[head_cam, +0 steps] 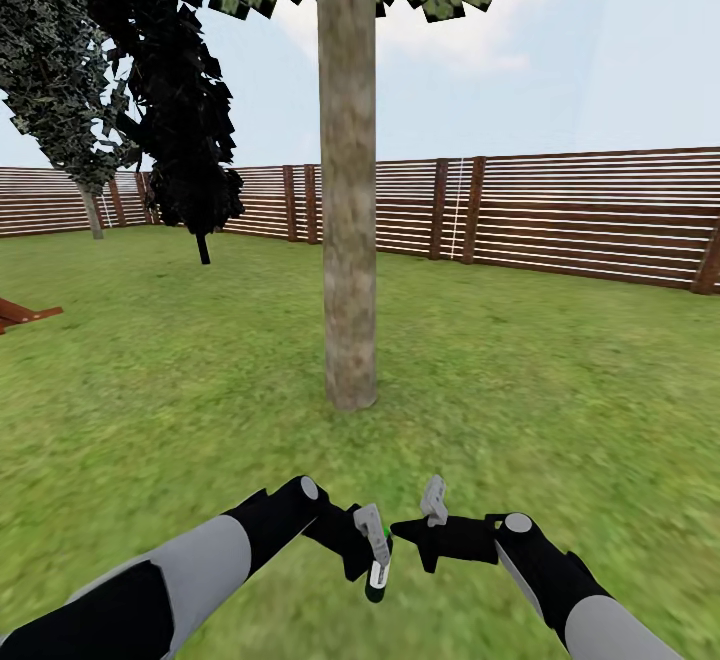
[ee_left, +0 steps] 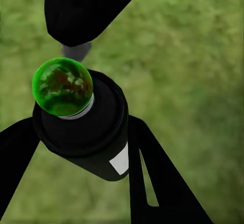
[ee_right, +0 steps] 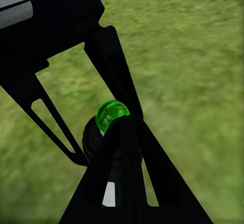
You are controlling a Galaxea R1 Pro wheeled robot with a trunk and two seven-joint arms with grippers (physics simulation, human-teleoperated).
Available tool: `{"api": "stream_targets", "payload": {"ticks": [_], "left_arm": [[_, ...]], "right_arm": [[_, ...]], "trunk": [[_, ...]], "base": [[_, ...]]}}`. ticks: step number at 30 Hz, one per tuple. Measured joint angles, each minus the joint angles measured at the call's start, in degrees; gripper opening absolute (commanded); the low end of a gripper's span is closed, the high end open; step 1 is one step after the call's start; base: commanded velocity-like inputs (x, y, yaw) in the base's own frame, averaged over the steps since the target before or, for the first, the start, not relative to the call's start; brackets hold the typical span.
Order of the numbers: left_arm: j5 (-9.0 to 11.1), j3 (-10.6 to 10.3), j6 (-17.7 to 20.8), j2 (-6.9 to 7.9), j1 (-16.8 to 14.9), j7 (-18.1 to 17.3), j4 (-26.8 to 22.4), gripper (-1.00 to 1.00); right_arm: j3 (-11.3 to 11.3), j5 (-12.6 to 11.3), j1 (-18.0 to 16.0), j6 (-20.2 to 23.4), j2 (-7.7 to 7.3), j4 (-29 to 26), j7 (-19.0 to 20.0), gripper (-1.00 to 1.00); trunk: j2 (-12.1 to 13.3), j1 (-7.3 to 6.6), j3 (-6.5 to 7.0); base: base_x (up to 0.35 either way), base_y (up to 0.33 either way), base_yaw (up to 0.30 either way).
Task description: In the garden, pick up the pesticide atomizer on the floor and spray pesticide onto both trees until each tree trunk is fully covered.
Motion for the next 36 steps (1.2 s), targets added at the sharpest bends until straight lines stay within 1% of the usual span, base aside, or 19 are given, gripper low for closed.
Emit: {"api": "stream_targets", "payload": {"ticks": [8, 12, 14, 17, 18, 20, 21, 22, 23, 24, 25, 26, 27, 28, 31, 33, 34, 35, 36], "left_arm": [[-0.1, -0.3, 0.1, 0.55, 0.0, 0.1, 0.3, -1.0], [-0.2, -0.6, 0.1, 4.43, -0.3, 0.0, 1.2, -1.0], [-0.4, -0.8, 0.2, 7.83, -0.3, 0.0, 2.2, -1.0], [-0.2, -0.5, 0.2, 11.5, -0.4, 0.3, 2.8, -1.0], [-0.1, -0.3, 0.2, 12.06, -0.4, 0.8, 2.9, -1.0], [0.6, 0.6, 0.1, 13.26, -0.4, 5.8, 3.0, -1.0], [2.2, 3.0, 0.0, 13.5, -0.4, 10.4, 2.9, -1.0], [3.9, 5.6, -0.1, 13.72, -0.3, 13.5, 2.9, -1.0], [5.8, 8.7, -0.2, 14.28, -0.2, 15.8, 3.0, -1.0], [8.9, 14.0, -0.8, 15.68, -0.1, 17.8, 2.9, -1.0], [10.7, 17.4, -1.6, 16.78, 0.0, 18.6, 2.9, -1.0], [13.7, 22.7, -3.6, 18.14, 0.1, 19.3, 2.9, -1.0], [15.9, 26.5, -5.8, 19.0, 0.3, 19.6, 3.1, -1.0], [17.5, 28.8, -8.4, 19.38, 0.6, 19.8, 4.5, -1.0], [21.7, 31.0, -13.2, 19.27, 1.0, 20.5, 8.4, -1.0], [26.8, 32.7, -14.1, 19.15, 1.1, 22.5, 9.6, -1.0], [30.5, 33.5, -14.4, 19.03, 1.1, 25.3, 10.2, -1.0], [33.7, 34.0, -14.7, 18.84, 1.1, 30.6, 10.7, -1.0], [34.5, 33.9, -14.7, 18.7, 1.1, 33.6, 11.0, -1.0]], "right_arm": [[0.0, 0.0, 0.0, 0.0, 0.0, 0.0, 0.0, -1.0], [0.0, 0.0, 0.0, 0.0, -0.04, 0.0, 0.0, -1.0], [0.0, 0.0, 0.0, 0.0, -0.07, 0.0, 0.0, -1.0], [0.0, 0.0, 0.0, 0.0, -0.09, 0.0, 0.0, -1.0], [0.0, 0.0, 0.0, 0.0, -0.09, 0.1, -0.1, -1.0], [-0.1, -0.2, 0.0, 0.0, -0.08, 0.3, -0.5, -1.0], [-0.3, -0.3, 0.0, -0.3, -0.08, 0.6, -0.6, -1.0], [-0.4, -0.3, 0.0, -0.5, -0.1, 0.8, -0.7, 1.0], [-0.4, -0.3, 0.0, -0.6, -0.13, 1.0, -0.7, 1.0], [-0.5, -0.5, 0.0, -0.7, -0.23, 1.3, -0.8, 1.0], [-0.6, -0.6, 0.0, -0.8, -0.38, 1.8, -0.8, 1.0], [-0.8, -0.7, 0.0, -0.8, -0.58, 4.0, -1.1, 1.0], [-0.8, -0.8, 0.0, -0.9, -0.7, 7.4, -1.7, 1.0], [-1.0, -0.9, 0.0, -1.1, -0.8, 11.8, -3.0, 1.0], [-4.3, -2.9, 0.0, -4.1, -2.52, 19.8, -8.7, 1.0], [-6.4, -4.2, 0.0, -7.2, -4.44, 23.8, -13.6, 1.0], [-7.3, -5.0, 0.0, -8.4, -5.43, 26.4, -17.7, 1.0], [-7.9, -5.6, 0.0, -9.2, -6.11, 28.5, -25.5, 1.0], [-8.0, -5.8, 0.0, -9.4, -6.32, 29.1, -30.3, 1.0]], "trunk": [[0.0, 0.0, 0.0], [0.0, 0.0, 0.0], [0.0, 0.0, 0.0], [0.0, 0.0, 0.0], [0.0, 0.0, 0.0], [0.0, 0.0, 0.0], [0.0, 0.0, 0.01], [0.0, 0.0, 0.01], [0.0, 0.0, 0.01], [0.0, -0.01, 0.01], [0.0, 0.0, 0.01], [0.0, 0.0, 0.01], [0.0, 0.0, 0.0], [0.0, 0.01, -0.01], [0.0, 0.0, 0.0], [0.0, 0.0, 0.0], [0.0, 0.0, 0.0], [0.0, 0.0, -0.01], [0.0, 0.0, 0.0]], "base": [[0.0, 0.0, 0.0], [0.0, 0.0, 0.0], [0.0, 0.0, 0.0], [0.0, 0.0, 0.0], [0.0, 0.0, 0.0], [0.0, 0.0, 0.0], [0.0, 0.0, 0.0], [0.0, 0.0, 0.0], [0.0, 0.0, 0.0], [0.0, 0.0, 0.0], [0.0, 0.0, 0.0], [0.0, 0.0, 0.0], [0.0, 0.0, 0.0], [0.0, 0.0, 0.0], [0.0, 0.0, 0.0], [0.0, 0.0, 0.0], [0.0, 0.0, 0.0], [0.0, 0.0, 0.0], [0.0, 0.0, 0.0]]}}
